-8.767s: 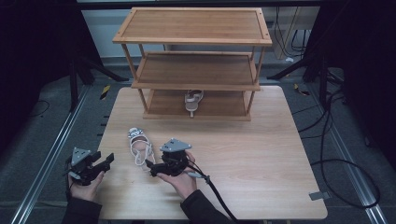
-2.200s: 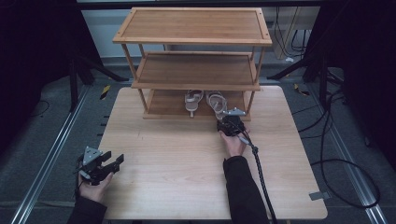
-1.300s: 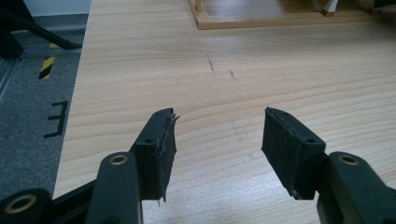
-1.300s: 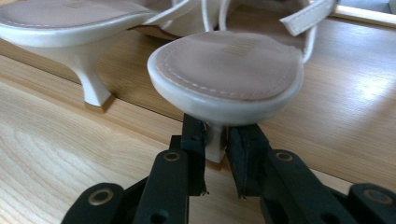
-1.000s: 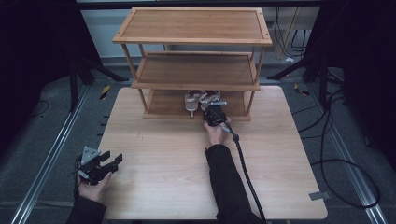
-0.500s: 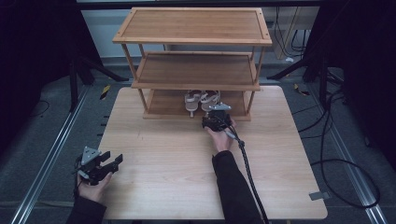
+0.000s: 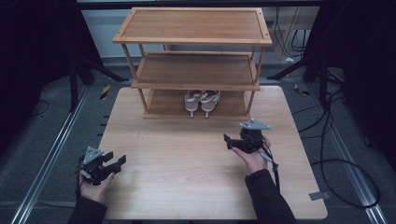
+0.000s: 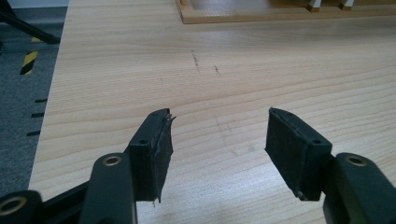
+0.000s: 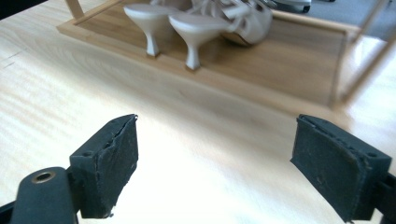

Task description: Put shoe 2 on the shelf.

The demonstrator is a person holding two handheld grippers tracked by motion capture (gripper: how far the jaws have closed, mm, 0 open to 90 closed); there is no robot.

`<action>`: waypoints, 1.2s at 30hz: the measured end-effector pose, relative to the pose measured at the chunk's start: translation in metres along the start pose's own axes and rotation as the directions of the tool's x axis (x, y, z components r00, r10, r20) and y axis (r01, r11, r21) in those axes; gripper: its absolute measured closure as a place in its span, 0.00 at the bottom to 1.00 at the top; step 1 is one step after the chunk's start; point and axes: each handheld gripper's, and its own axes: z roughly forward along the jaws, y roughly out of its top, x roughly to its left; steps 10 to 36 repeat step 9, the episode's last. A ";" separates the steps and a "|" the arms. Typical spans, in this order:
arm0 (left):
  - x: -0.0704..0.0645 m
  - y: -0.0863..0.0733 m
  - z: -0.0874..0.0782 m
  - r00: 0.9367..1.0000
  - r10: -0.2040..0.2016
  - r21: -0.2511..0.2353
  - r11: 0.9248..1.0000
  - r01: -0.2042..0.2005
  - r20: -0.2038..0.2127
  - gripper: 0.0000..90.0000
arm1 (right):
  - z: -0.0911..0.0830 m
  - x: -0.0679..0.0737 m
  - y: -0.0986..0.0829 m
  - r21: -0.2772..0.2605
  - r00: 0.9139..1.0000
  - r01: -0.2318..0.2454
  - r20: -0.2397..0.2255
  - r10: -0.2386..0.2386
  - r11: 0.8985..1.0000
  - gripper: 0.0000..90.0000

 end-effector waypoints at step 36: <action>0.000 -0.001 0.003 1.000 -0.002 0.021 1.000 0.002 -0.004 0.39 | -0.060 -0.048 -0.059 0.015 0.992 -0.056 0.114 0.054 0.998 0.13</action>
